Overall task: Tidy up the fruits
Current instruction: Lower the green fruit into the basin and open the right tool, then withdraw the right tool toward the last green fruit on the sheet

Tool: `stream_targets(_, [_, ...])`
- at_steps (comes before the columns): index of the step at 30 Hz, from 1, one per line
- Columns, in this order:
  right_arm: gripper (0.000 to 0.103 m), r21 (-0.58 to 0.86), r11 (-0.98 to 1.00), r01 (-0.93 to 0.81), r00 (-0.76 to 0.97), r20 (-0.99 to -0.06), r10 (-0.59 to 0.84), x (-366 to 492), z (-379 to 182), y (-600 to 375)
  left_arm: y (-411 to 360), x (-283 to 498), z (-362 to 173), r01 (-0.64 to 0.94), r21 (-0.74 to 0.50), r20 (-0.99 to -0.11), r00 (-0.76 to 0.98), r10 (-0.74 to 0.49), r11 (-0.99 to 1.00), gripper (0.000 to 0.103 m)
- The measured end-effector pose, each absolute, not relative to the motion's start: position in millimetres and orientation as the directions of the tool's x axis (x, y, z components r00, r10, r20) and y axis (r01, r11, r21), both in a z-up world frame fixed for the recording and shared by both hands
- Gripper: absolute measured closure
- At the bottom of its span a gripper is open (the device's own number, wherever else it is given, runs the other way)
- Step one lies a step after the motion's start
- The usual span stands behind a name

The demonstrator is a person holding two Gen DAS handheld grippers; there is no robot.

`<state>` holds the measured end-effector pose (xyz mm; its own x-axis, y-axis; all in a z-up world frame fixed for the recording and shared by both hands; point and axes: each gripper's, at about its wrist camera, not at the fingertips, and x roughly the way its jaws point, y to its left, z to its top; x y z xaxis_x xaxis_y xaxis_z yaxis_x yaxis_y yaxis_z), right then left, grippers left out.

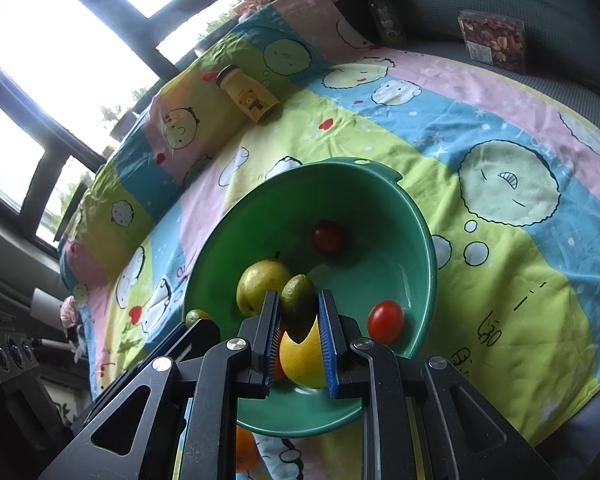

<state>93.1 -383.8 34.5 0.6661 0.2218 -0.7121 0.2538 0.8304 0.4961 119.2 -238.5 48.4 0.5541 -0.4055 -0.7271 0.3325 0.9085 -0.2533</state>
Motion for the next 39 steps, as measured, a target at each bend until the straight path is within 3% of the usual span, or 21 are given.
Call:
stream_targets(13, [0.082,0.476,0.833,0.280,0.653,-0.731,0.198,94.7,31.6,-386.7,-241.7,120.6,45.4,0.346,-0.265,-0.727,0.541,-0.422,0.900,0.084])
stream_targets(21, [0.082,0.465,0.841,0.277,0.649,-0.736,0.193,93.2,33.2,-384.0,-234.6,113.9,52.5,0.344,-0.258,-0.716,0.559,-0.418,0.903,0.079])
stream_targets(24, [0.081,0.469,0.843,0.263,0.654,-0.729,0.202,91.0,36.4,-380.6,-221.1,106.9,61.0,0.328,-0.256,-0.697,0.589,-0.409,0.909,0.068])
stream_targets(26, [0.073,0.459,0.852,0.252,0.655,-0.729,0.199,89.3,40.1,-375.2,-206.6,101.4,66.3,0.305,-0.260,-0.685,0.611,-0.398,0.916,0.048])
stream_targets(28, [0.067,0.463,0.858,0.222,0.664,-0.717,0.214,87.4,44.5,-368.3,-188.1,96.0,70.3,0.276,-0.264,-0.675,0.632,-0.381,0.924,0.040])
stream_targets(33, [0.060,0.485,0.868,0.110,0.667,-0.683,0.298,84.4,55.5,-339.6,-135.2,84.7,70.1,0.162,-0.219,-0.692,0.670,-0.270,0.962,0.029])
stream_targets(36, [0.044,0.492,0.870,0.026,0.651,-0.669,0.359,83.9,59.1,-314.7,-100.4,78.2,63.4,0.094,-0.198,-0.706,0.677,-0.209,0.976,0.021])
stream_targets(39, [0.042,0.481,0.875,-0.055,0.617,-0.673,0.408,82.9,60.1,-285.2,-65.6,76.4,50.6,0.007,-0.219,-0.723,0.671,-0.168,0.976,0.019])
